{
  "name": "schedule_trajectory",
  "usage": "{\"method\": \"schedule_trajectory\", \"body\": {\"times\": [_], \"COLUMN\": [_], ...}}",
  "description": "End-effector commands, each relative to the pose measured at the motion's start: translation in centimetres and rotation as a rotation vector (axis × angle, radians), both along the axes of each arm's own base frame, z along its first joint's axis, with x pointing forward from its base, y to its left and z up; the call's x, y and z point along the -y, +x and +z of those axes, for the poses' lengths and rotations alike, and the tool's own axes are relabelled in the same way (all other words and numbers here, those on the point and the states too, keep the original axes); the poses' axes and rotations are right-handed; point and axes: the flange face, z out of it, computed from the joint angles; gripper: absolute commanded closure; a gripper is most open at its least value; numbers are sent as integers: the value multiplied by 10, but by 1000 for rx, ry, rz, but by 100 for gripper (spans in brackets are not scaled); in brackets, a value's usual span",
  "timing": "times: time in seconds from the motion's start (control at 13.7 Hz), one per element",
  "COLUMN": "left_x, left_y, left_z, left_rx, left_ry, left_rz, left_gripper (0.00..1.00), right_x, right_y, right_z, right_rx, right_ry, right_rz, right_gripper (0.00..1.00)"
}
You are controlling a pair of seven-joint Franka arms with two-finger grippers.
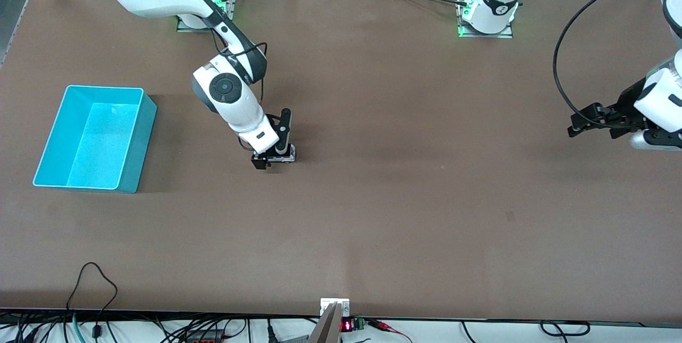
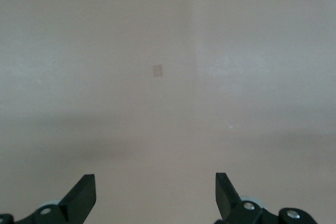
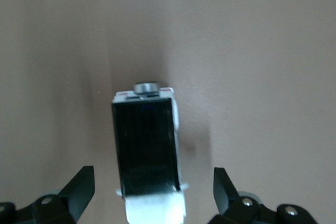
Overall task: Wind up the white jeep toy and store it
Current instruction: 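Lift the jeep with the right gripper and carry it over the cyan bin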
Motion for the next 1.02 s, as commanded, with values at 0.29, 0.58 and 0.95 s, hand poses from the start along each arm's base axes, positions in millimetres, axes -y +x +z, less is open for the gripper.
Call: {"method": "schedule_trajectory", "body": {"times": [0.29,0.58,0.95], "left_x": [-2,-3,-5], "left_y": [-8,-8,-10], "left_z": [29,28,27], "left_rx": [-29,-29,-35], "left_ry": [18,18,16], "left_rz": [6,11,14], "left_gripper": [0,0,0], "right_x": [-3,2,59], "right_y": [2,6,33], "right_z": [-17,-11,71], "right_rx": [4,9,73], "right_ry": [-19,-17,-77], "right_rz": [20,-61,-330], "right_gripper": [63,95,97]}}
